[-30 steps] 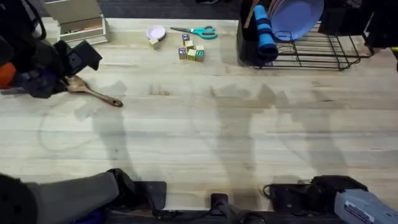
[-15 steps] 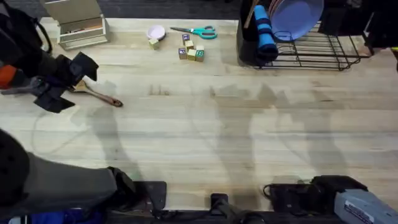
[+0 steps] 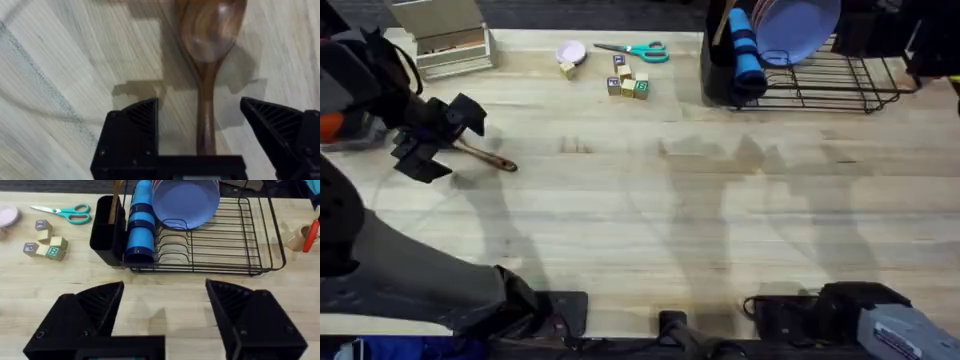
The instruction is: Pick up the spoon on the table one by one and put them onto the rack
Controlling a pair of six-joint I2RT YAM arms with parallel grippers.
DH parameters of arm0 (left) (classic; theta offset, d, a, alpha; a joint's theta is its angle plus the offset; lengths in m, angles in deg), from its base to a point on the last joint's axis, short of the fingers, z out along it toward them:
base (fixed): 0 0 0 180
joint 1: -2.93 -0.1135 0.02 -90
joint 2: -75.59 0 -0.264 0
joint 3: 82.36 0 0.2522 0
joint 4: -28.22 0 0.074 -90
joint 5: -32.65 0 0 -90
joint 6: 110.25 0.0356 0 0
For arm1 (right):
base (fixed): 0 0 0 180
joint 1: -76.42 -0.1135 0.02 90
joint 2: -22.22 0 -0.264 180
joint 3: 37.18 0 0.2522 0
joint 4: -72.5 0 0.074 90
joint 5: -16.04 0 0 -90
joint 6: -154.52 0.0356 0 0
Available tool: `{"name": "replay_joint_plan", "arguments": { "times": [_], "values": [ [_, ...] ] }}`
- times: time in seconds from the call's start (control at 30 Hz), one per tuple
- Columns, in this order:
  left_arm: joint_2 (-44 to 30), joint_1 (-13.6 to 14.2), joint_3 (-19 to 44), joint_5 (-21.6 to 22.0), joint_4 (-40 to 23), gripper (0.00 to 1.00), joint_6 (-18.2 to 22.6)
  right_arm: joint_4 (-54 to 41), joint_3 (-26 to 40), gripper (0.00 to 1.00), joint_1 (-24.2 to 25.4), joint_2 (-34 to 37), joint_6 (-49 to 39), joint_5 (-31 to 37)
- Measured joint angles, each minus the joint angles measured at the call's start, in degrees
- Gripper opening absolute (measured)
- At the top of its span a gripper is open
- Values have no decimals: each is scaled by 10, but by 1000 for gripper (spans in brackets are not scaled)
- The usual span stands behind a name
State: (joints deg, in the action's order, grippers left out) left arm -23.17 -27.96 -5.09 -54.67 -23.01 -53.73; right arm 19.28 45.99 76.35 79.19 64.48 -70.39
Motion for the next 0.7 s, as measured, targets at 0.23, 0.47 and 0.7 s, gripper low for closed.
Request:
{"name": "replay_joint_plan", "arguments": {
  "times": [0.23, 0.47, 0.7],
  "values": [
    [-22, 0, 9, 10, -1, 994, -1, 0, 0, 995, 0, 0, 0, 0],
    [-28, -1, 12, 31, -12, 695, -3, 0, 0, 996, 0, 0, 0, 0],
    [-29, -3, 12, 38, -7, 80, -3, 0, 0, 996, 0, 0, 0, 0]
  ]
}}
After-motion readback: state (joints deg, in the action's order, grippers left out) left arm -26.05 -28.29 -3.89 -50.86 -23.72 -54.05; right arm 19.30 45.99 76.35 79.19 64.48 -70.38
